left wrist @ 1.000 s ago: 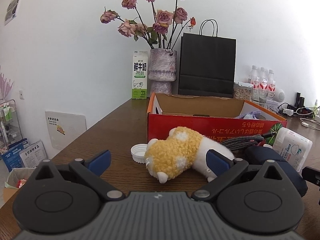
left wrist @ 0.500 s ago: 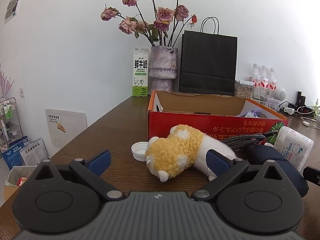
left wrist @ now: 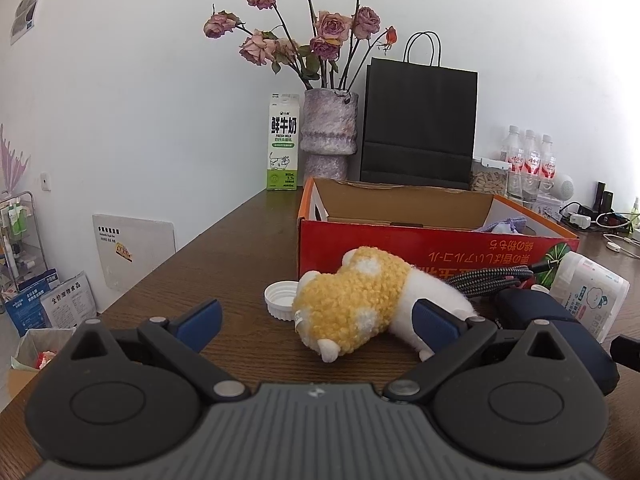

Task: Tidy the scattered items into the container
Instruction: 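Grasp the white bottle with the right tool while the left grasps the plush toy, then lower plush toy and white bottle into the box and open both tools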

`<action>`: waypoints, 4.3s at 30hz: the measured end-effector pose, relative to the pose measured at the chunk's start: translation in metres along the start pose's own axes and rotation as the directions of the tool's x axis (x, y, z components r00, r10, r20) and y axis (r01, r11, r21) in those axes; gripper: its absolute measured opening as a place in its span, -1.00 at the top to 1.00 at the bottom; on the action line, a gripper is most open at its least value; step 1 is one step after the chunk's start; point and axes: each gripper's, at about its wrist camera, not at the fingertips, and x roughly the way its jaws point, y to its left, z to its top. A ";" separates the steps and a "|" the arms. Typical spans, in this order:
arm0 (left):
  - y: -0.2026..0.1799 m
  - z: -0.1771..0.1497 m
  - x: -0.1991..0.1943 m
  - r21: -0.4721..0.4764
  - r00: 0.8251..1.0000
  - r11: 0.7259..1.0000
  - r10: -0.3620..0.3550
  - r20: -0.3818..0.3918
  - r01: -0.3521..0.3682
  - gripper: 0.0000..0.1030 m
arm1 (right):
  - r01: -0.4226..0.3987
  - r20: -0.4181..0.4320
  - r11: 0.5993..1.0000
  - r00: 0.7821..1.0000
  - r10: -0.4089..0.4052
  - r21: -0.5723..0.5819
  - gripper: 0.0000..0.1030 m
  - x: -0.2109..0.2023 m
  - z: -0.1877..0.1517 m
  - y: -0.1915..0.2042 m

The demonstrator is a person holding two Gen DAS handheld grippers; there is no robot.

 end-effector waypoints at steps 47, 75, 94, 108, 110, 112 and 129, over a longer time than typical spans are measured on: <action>-0.004 0.003 0.008 0.029 0.998 0.999 -0.011 -0.058 0.013 -1.00 | -0.068 -0.122 0.992 0.989 0.081 0.108 0.23 0.049 0.025 -0.021; 0.025 0.025 0.028 -0.011 0.967 0.975 -0.220 -0.128 0.220 0.15 | -0.073 -0.080 0.988 0.993 0.084 0.136 0.23 0.036 0.029 -0.024; -0.017 0.114 0.050 -0.107 0.981 0.980 -0.153 0.116 0.166 0.14 | -0.164 0.137 0.978 0.980 0.146 0.127 0.23 0.082 0.137 -0.004; -0.034 0.110 0.179 -0.128 0.995 0.992 0.002 -0.095 -0.014 0.14 | -0.184 -0.011 0.965 0.982 0.189 0.189 0.23 0.202 0.136 0.024; -0.035 0.107 0.178 -0.116 0.995 0.993 0.008 -0.098 -0.019 0.14 | -0.175 -0.027 0.967 0.983 0.183 0.185 0.23 0.206 0.132 0.025; -0.038 0.106 0.176 -0.100 0.996 0.995 0.021 -0.090 -0.030 0.13 | -0.167 -0.035 0.969 0.984 0.176 0.182 0.23 0.205 0.130 0.025; -0.044 0.103 0.140 -0.100 0.991 0.991 0.097 0.096 -0.087 -1.00 | -0.150 0.021 0.972 0.989 0.149 0.179 -1.00 0.173 0.129 0.017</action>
